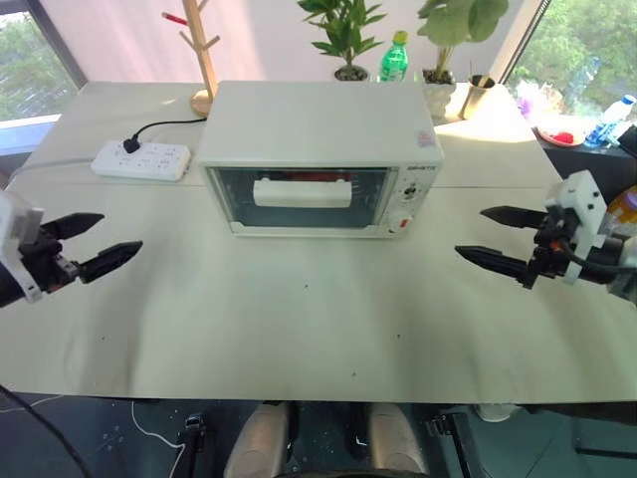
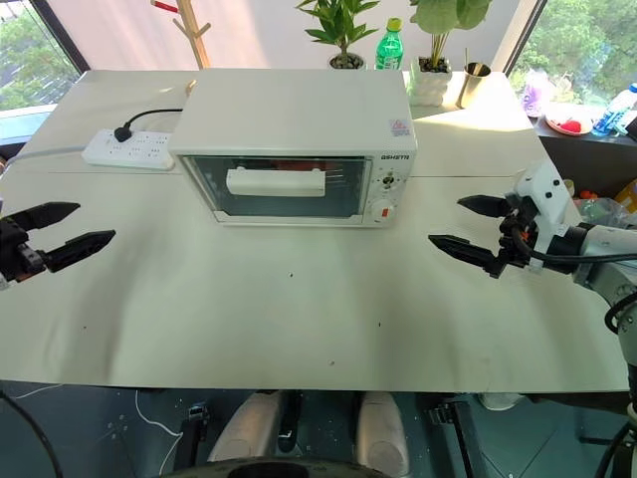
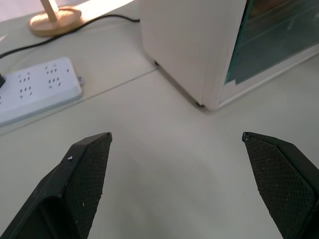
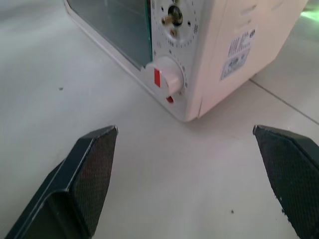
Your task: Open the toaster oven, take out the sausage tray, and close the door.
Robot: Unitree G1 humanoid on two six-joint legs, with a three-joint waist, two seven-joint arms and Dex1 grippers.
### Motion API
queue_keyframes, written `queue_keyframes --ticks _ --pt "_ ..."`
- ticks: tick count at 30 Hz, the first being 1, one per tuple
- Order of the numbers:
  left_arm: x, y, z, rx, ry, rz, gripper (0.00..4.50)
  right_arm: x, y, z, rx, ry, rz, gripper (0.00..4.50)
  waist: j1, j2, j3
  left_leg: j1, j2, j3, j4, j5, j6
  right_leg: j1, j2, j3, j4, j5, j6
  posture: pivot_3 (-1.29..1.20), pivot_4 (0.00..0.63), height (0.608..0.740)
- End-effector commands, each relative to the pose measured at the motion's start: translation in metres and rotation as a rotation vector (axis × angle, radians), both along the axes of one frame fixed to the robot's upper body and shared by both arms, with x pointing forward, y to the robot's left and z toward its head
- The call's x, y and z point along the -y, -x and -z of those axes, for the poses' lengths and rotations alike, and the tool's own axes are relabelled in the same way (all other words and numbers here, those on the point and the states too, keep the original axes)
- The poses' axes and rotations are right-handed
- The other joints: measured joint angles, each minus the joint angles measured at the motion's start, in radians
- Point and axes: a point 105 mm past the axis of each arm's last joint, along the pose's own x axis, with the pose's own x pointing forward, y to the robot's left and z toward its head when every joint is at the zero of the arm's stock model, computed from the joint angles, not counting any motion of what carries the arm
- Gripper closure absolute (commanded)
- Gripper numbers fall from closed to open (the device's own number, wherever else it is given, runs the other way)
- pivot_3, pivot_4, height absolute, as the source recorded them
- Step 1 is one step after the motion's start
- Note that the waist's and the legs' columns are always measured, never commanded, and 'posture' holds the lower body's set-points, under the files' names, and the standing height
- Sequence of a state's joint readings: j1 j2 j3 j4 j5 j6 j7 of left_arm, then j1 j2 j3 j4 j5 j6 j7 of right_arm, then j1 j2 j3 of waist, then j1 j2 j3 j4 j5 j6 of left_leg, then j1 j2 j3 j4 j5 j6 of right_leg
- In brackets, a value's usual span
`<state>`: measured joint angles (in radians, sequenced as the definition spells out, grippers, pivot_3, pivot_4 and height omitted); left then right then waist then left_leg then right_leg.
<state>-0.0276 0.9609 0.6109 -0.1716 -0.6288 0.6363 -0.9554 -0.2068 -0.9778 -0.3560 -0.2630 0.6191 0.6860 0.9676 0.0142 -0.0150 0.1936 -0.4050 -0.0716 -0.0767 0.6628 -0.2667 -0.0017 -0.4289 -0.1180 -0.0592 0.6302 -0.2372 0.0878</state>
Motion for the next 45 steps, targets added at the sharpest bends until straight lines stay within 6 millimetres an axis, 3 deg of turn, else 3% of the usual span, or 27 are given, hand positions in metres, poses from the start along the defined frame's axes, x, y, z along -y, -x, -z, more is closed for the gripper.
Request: queue_keyframes --ticks 1,5,9,19,27,32,39,45 --pt "0.019 0.001 -0.019 0.046 0.048 0.087 0.06 -0.013 0.003 -0.020 0.046 -0.034 -0.056 0.04 -0.001 0.000 0.000 0.000 0.000 0.000 0.000 0.000 0.000 0.000 0.000 0.000 0.000 0.000 0.000 0.00 0.150 0.717" --pt "0.046 0.001 -0.035 0.048 0.117 0.207 0.06 -0.044 0.014 -0.028 0.049 -0.042 -0.188 0.04 -0.001 0.000 0.000 0.000 0.000 0.000 0.000 0.000 0.000 0.000 0.000 0.000 0.000 0.000 0.000 0.00 0.150 0.717" --pt "0.072 0.000 -0.039 0.053 0.037 0.340 0.06 -0.081 0.021 -0.014 0.023 0.034 -0.305 0.04 -0.002 0.000 0.000 0.000 0.000 0.000 0.000 0.000 0.000 0.000 0.001 0.000 0.001 0.002 0.003 0.00 0.150 0.717" --pt "0.107 0.000 -0.055 0.055 0.044 0.535 0.06 -0.143 0.007 -0.009 0.040 -0.040 -0.425 0.04 -0.003 0.000 0.000 0.000 0.000 0.000 0.001 0.001 -0.001 0.000 0.001 0.000 0.001 0.003 0.002 0.00 0.150 0.717" --pt "0.111 0.000 -0.056 0.045 0.033 0.559 0.06 -0.157 -0.016 0.001 0.036 -0.033 -0.410 0.04 -0.004 0.000 0.000 0.000 -0.001 0.000 0.001 0.001 -0.001 0.000 0.002 0.000 0.001 0.004 0.003 0.00 0.150 0.717" --pt "0.110 0.001 -0.054 0.040 0.027 0.556 0.06 -0.163 -0.024 -0.006 0.065 -0.054 -0.412 0.04 -0.004 0.000 0.000 0.000 -0.001 -0.001 0.001 0.001 -0.002 0.000 0.003 0.001 0.002 0.004 0.003 0.00 0.150 0.717" --pt "0.107 -0.003 -0.049 0.037 0.027 0.540 0.06 -0.172 -0.015 -0.019 0.100 -0.100 -0.480 0.04 -0.005 0.000 0.000 0.000 -0.001 -0.001 0.001 0.001 -0.002 0.000 0.004 0.001 0.002 0.005 0.003 0.00 0.150 0.717" --pt "0.109 -0.009 -0.048 0.048 0.031 0.531 0.06 -0.175 0.000 -0.016 0.084 -0.114 -0.534 0.04 -0.004 0.000 0.000 0.000 -0.001 -0.001 0.001 0.002 -0.002 0.000 0.004 0.001 0.002 0.005 0.003 0.00 0.150 0.717"
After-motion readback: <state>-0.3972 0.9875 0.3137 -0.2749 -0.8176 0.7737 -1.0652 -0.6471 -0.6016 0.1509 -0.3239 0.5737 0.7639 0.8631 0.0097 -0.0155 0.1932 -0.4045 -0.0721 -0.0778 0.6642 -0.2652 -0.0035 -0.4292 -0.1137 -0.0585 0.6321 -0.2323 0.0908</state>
